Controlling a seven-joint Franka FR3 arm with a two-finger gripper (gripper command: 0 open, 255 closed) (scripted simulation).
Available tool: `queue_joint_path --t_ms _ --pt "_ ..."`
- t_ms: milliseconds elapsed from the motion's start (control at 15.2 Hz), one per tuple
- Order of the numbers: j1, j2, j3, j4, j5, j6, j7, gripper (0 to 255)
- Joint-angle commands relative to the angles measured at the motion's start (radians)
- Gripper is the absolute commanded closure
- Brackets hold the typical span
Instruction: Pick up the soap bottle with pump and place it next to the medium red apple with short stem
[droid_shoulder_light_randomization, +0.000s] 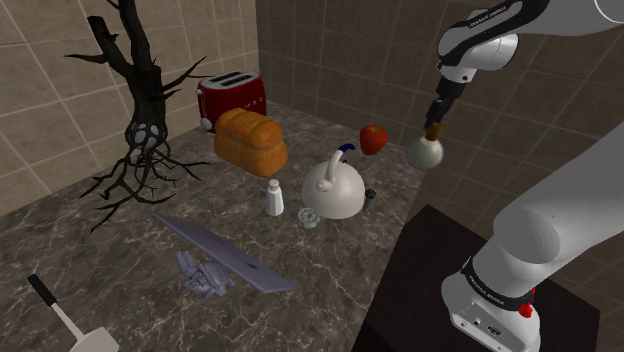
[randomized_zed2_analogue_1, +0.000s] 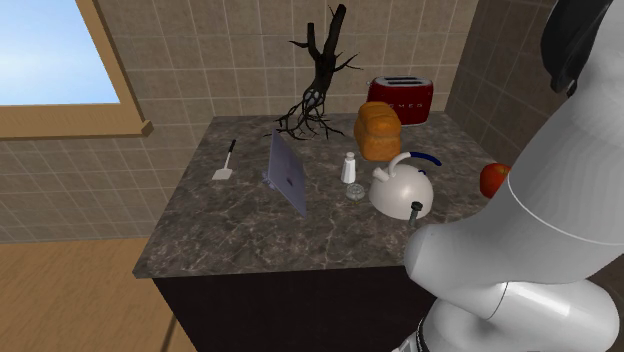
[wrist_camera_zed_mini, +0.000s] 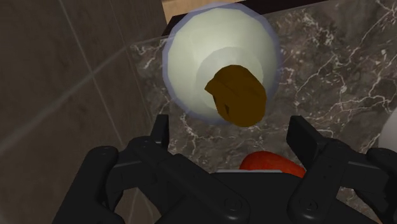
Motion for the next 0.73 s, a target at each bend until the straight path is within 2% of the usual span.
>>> queue_joint_path --t_ms 0,132,660 --pt "-0.002 -0.023 0.003 0.030 -0.010 -0.051 0.007 0" --pt "-0.003 -0.045 0.006 0.070 -0.019 -0.112 0.014 0" --pt "-0.004 -0.045 0.006 0.070 -0.019 -0.112 0.014 0"
